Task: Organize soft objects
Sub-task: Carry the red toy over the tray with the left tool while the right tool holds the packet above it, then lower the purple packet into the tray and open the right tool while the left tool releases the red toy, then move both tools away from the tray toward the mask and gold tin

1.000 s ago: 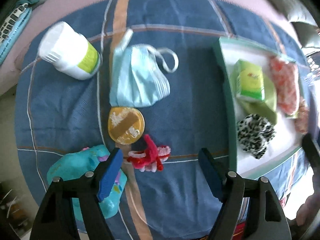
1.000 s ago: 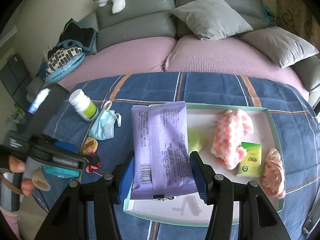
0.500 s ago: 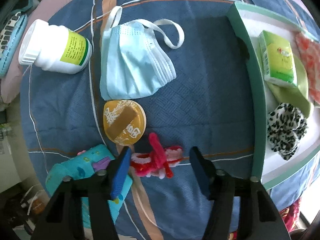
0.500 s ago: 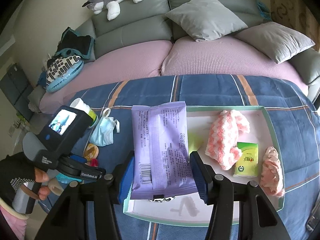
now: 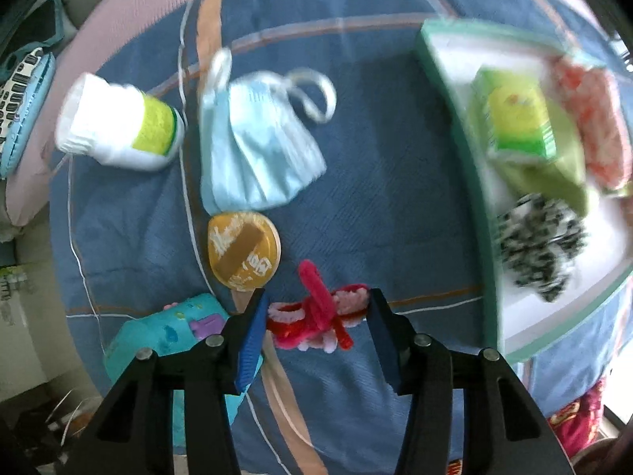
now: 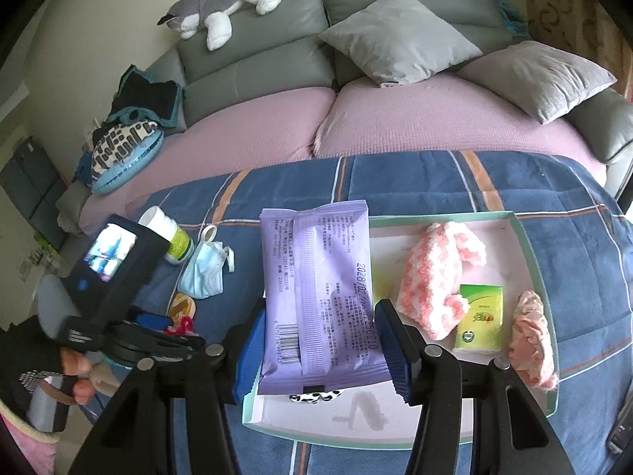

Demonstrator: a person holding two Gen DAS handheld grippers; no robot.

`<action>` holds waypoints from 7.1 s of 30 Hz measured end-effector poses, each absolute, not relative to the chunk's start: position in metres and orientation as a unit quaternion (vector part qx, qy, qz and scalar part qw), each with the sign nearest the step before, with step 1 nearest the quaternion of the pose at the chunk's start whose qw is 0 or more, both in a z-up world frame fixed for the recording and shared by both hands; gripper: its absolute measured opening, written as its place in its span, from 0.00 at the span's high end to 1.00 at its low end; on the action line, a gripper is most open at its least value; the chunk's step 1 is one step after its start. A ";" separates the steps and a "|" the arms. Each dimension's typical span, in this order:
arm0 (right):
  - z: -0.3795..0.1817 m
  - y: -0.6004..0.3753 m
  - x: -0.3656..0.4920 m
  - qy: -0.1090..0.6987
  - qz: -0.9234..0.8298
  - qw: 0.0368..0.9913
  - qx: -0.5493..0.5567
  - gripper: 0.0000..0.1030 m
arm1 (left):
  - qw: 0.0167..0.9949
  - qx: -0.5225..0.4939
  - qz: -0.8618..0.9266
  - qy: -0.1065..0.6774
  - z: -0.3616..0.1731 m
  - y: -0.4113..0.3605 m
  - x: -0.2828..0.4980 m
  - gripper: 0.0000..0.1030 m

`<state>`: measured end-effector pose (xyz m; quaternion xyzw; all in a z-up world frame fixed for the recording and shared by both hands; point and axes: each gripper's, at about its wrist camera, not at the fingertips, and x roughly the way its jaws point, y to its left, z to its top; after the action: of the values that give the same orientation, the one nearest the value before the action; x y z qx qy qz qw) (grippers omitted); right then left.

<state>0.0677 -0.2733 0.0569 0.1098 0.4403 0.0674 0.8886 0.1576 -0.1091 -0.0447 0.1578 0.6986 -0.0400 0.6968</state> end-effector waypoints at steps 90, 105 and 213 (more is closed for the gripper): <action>-0.043 -0.353 0.074 0.609 -0.101 0.782 0.083 0.42 | 0.781 0.042 -0.189 0.594 -0.042 -0.224 0.110 0.48; -0.027 -0.354 0.079 0.594 -0.106 0.793 0.089 0.40 | 0.776 0.023 -0.199 0.599 -0.035 -0.220 0.106 0.44; 0.023 -0.263 0.104 0.466 -0.019 0.884 0.045 0.00 | 0.899 -0.063 0.071 0.428 0.060 -0.024 0.125 0.04</action>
<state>0.1036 -0.2628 0.0230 0.0445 0.4658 -0.0192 0.8836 0.1253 -0.0243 0.0600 -0.0625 0.4278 0.0711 0.8989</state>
